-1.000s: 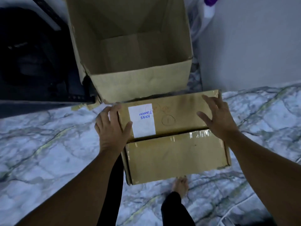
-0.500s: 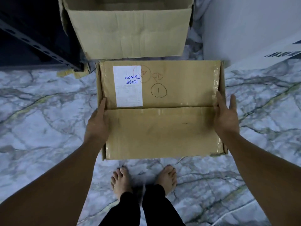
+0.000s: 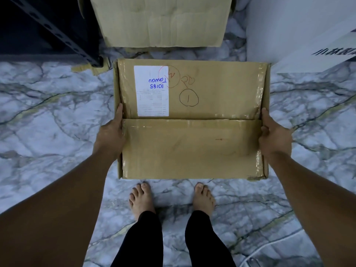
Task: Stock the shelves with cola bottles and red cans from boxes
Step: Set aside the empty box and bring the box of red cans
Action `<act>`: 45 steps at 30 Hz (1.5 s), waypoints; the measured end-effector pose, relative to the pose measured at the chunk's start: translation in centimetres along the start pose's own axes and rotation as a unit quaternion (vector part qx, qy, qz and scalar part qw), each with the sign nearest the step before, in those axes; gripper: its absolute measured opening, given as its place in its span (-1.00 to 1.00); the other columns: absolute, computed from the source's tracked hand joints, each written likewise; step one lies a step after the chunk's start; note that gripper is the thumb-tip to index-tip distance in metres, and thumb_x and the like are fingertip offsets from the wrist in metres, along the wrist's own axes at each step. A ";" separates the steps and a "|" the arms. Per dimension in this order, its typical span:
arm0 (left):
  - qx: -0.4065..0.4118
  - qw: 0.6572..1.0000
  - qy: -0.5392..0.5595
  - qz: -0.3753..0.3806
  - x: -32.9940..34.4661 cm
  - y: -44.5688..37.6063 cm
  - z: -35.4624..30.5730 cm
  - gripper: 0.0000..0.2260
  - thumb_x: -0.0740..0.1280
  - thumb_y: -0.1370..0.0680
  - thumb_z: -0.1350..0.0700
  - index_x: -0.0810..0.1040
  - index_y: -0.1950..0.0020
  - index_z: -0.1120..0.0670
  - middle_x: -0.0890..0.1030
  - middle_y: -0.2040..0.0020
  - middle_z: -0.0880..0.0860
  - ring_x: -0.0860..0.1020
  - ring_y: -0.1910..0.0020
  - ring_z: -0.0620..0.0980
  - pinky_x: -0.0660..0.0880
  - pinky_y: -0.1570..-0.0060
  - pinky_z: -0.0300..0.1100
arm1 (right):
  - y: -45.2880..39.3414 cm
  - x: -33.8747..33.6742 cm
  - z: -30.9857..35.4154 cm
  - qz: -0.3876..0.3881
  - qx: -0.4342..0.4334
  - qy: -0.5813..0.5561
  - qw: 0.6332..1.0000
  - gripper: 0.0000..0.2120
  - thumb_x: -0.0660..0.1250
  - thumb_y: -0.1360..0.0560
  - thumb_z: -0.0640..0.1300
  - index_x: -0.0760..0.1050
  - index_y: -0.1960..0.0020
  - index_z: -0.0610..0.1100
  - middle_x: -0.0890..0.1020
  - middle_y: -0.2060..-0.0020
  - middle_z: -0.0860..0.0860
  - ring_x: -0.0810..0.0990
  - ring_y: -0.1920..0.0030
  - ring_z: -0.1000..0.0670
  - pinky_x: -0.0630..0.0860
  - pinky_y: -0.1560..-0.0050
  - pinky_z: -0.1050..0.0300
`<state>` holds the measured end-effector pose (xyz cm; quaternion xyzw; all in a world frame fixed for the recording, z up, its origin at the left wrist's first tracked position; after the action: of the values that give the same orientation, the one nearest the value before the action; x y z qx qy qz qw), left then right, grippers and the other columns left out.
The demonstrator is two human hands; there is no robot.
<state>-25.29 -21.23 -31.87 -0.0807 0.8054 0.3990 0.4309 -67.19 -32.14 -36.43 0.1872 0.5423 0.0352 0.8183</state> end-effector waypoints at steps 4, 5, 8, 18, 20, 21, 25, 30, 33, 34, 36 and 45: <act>-0.077 0.991 0.105 -0.020 0.5 9.3 -5.3 -0.43 -0.01 -0.72 0.36 -0.21 -0.62 0.04 0.36 0.00 0.56 0.29 -0.01 0.41 0.04 -0.04 0.12 | 1.7 0.4 -1.3 0.006 0.011 -0.002 1.000 -0.49 0.15 -0.67 -0.24 0.34 -0.54 0.15 0.67 -0.05 -0.25 0.59 0.08 -0.22 0.53 0.01 0.06; -0.098 0.995 0.011 0.025 6.3 9.8 -0.8 -0.42 0.01 -0.72 0.34 -0.31 -0.42 -0.13 0.40 -0.13 0.55 0.34 -0.14 0.43 0.09 -0.16 0.17 | 2.2 0.5 -1.7 0.006 0.016 0.005 1.000 -0.50 0.15 -0.67 -0.22 0.33 -0.54 0.17 0.66 -0.05 -0.26 0.60 0.05 -0.24 0.55 -0.01 0.02; -0.134 0.989 0.003 0.055 26.1 5.4 19.3 -0.55 0.08 -0.62 0.23 0.18 -0.52 0.09 0.43 -0.45 0.23 0.28 -0.42 0.32 0.25 -0.42 0.13 | 3.9 0.8 -2.5 0.006 0.029 0.005 1.000 -0.51 0.16 -0.67 -0.20 0.34 -0.53 0.19 0.64 -0.02 -0.28 0.60 0.03 -0.28 0.54 -0.01 0.03; 0.006 0.995 0.092 0.035 1.4 2.1 5.6 -0.57 0.10 -0.74 -0.04 0.16 -0.58 -0.39 0.62 -0.17 0.28 0.61 -0.07 0.26 0.52 0.01 -0.06 | 4.4 0.8 -2.6 0.030 0.013 -0.013 0.999 -0.51 0.15 -0.69 -0.19 0.29 -0.57 0.12 0.61 -0.17 -0.24 0.58 -0.13 -0.29 0.53 -0.10 -0.02; 0.030 0.998 0.051 0.014 4.0 1.5 6.5 -0.52 0.13 -0.72 -0.11 0.16 -0.65 -0.20 0.37 -0.55 0.17 0.39 -0.49 0.21 0.40 -0.38 0.05 | 3.9 0.9 -2.1 -0.002 -0.069 0.072 0.995 -0.50 0.17 -0.69 -0.04 0.21 -0.61 0.05 0.43 -0.44 -0.24 0.43 -0.38 -0.32 0.40 -0.38 -0.24; 0.061 0.998 0.017 -0.013 5.1 1.4 6.3 -0.48 0.15 -0.71 -0.13 0.14 -0.67 -0.15 0.14 -0.67 0.10 0.14 -0.63 0.20 0.22 -0.52 0.16 | 3.6 1.0 -1.6 -0.025 -0.120 0.128 0.984 -0.47 0.16 -0.68 0.06 0.19 -0.62 0.02 0.30 -0.52 -0.26 0.30 -0.48 -0.34 0.24 -0.47 -0.34; 0.205 0.967 -0.120 -0.087 5.8 -0.5 1.9 -0.27 0.27 -0.61 -0.23 0.00 -0.69 -0.12 -0.12 -0.70 0.08 -0.18 -0.66 0.19 -0.13 -0.55 0.34 | 1.8 2.4 2.2 0.002 -0.260 0.235 0.937 -0.32 0.18 -0.62 0.22 0.07 -0.65 0.02 0.07 -0.60 -0.29 0.06 -0.57 -0.37 -0.07 -0.54 -0.41; 0.233 0.945 -0.217 -0.073 9.5 -2.6 -0.9 0.08 0.39 -0.44 -0.39 -0.35 -0.63 -0.23 -0.31 -0.67 0.08 -0.27 -0.63 0.29 -0.10 -0.50 0.49 | -0.3 5.1 4.0 0.050 -0.318 0.318 0.892 0.02 0.36 -0.43 0.37 -0.16 -0.65 0.09 -0.22 -0.62 -0.21 -0.16 -0.61 -0.34 -0.11 -0.51 -0.48; 0.205 0.942 -0.250 -0.087 10.0 -3.8 -1.3 0.20 0.43 -0.33 -0.47 -0.37 -0.62 -0.21 -0.33 -0.66 0.14 -0.26 -0.62 0.35 -0.10 -0.46 0.54 | -1.2 6.2 3.8 0.049 -0.318 0.363 0.875 0.20 0.28 -0.32 0.53 -0.29 -0.64 0.02 -0.31 -0.59 -0.25 -0.22 -0.58 -0.39 -0.11 -0.45 -0.58; 0.209 0.936 -0.265 -0.097 10.1 -4.2 -1.2 0.22 0.41 -0.29 -0.50 -0.35 -0.63 -0.20 -0.31 -0.66 0.17 -0.24 -0.62 0.37 -0.10 -0.44 0.54 | -1.3 6.5 3.7 0.041 -0.326 0.369 0.869 0.20 0.24 -0.32 0.55 -0.29 -0.64 -0.01 -0.31 -0.59 -0.27 -0.22 -0.58 -0.41 -0.10 -0.44 -0.59; 0.243 0.915 -0.299 -0.120 9.9 -4.7 -1.0 0.19 0.33 -0.28 -0.55 -0.29 -0.66 -0.17 -0.25 -0.66 0.23 -0.18 -0.62 0.40 -0.04 -0.42 0.58 | -1.4 6.7 3.3 0.027 -0.345 0.366 0.864 0.13 0.18 -0.38 0.53 -0.24 -0.65 -0.06 -0.25 -0.59 -0.30 -0.19 -0.57 -0.43 -0.10 -0.43 -0.60; 0.476 0.728 -0.424 -0.250 8.3 -1.9 0.2 -0.31 0.09 -0.70 -0.29 0.19 -0.65 0.18 0.21 -0.65 0.17 0.28 -0.58 0.26 0.40 -0.28 0.44 | 1.6 4.8 2.0 -0.071 -0.491 0.357 0.791 -0.35 0.11 -0.70 0.19 0.19 -0.60 -0.24 0.24 -0.56 -0.25 0.24 -0.54 -0.37 0.25 -0.33 -0.55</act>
<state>-29.38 -20.59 -39.26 0.1141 0.5734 -0.1668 0.7939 -63.23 -29.90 -39.41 -0.3049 0.7173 0.3026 0.5485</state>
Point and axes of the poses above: each hand's wrist, its own y-axis away from the middle knuckle, its own x-axis out of the palm, z = x × y, the point moved 3 cm from there along -y, towards the middle knuckle
